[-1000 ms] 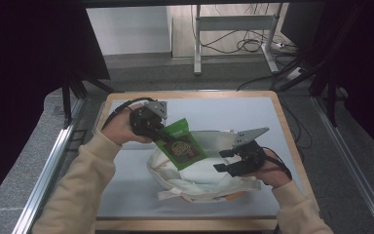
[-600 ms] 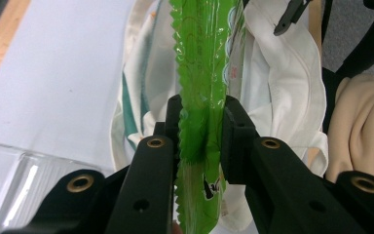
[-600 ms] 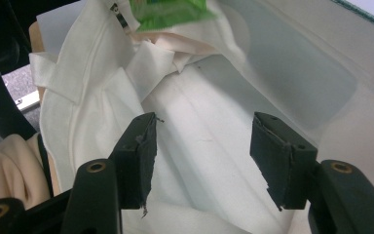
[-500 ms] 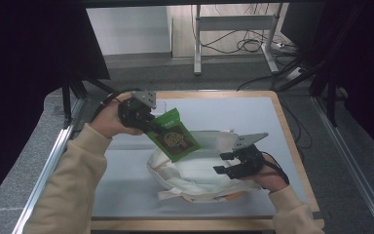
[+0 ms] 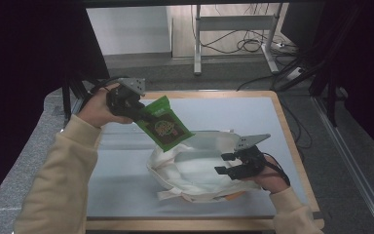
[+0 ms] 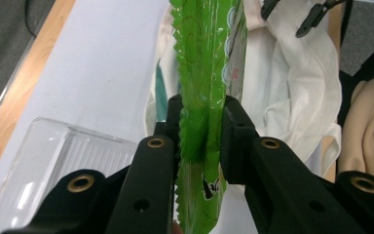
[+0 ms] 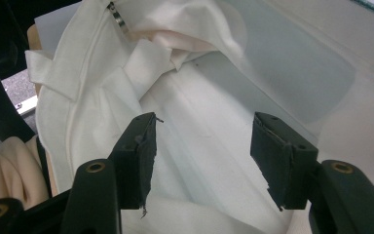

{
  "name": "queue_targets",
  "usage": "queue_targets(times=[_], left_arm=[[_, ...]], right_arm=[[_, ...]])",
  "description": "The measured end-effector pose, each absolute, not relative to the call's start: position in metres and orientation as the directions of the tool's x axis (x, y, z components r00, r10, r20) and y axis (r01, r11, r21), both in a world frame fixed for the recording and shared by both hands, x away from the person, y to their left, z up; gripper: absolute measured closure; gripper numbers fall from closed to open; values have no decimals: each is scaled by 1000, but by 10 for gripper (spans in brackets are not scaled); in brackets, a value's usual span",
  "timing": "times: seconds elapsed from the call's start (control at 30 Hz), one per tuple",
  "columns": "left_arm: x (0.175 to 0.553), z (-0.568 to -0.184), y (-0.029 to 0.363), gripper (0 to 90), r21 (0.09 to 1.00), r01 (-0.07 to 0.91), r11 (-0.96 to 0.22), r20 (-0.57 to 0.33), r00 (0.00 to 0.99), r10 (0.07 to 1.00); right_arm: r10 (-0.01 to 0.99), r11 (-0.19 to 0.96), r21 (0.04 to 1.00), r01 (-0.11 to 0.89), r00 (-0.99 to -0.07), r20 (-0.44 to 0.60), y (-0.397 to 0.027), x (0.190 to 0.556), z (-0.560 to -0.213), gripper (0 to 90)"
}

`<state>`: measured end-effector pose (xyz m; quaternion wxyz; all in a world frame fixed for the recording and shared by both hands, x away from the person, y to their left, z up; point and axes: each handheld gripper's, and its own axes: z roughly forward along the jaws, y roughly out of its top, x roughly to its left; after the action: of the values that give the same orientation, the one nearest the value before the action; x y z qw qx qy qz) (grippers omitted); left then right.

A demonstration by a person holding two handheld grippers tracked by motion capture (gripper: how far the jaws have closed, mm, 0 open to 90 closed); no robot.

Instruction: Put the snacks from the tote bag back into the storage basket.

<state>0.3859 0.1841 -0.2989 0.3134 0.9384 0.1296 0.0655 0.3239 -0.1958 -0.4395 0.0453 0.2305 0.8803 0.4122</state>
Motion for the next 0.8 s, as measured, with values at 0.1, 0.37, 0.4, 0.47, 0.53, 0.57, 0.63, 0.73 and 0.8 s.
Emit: queue_targets(times=[0.1, 0.37, 0.4, 0.47, 0.53, 0.57, 0.63, 0.73, 0.8], left_arm=[[388, -296, 188, 781, 607, 208, -767, 44, 955, 295], [393, -289, 200, 782, 603, 223, -766, 51, 948, 316], [394, -288, 201, 782, 604, 225, -764, 51, 946, 319], [395, -287, 203, 782, 604, 230, -763, 52, 944, 325], [396, -286, 206, 782, 602, 235, -763, 53, 942, 331], [397, -286, 207, 782, 601, 237, -763, 54, 941, 335], [399, -286, 210, 782, 600, 243, -762, 53, 939, 341], [402, -286, 213, 782, 596, 253, -762, 52, 935, 351], [405, -286, 215, 783, 590, 258, -765, 52, 934, 355]], right_arm=[[439, 551, 752, 360, -892, 105, -196, 324, -438, 423], [442, 538, 765, 355, -891, 103, -197, 321, -433, 423], [443, 536, 766, 354, -891, 101, -197, 321, -433, 423], [444, 532, 770, 352, -890, 101, -198, 321, -432, 423], [448, 528, 772, 354, -888, 100, -199, 320, -431, 423], [448, 527, 773, 353, -888, 100, -199, 320, -431, 423], [449, 524, 775, 353, -888, 101, -199, 320, -430, 423], [449, 523, 776, 352, -888, 100, -199, 319, -430, 421], [451, 521, 778, 352, -887, 99, -200, 319, -429, 421]])
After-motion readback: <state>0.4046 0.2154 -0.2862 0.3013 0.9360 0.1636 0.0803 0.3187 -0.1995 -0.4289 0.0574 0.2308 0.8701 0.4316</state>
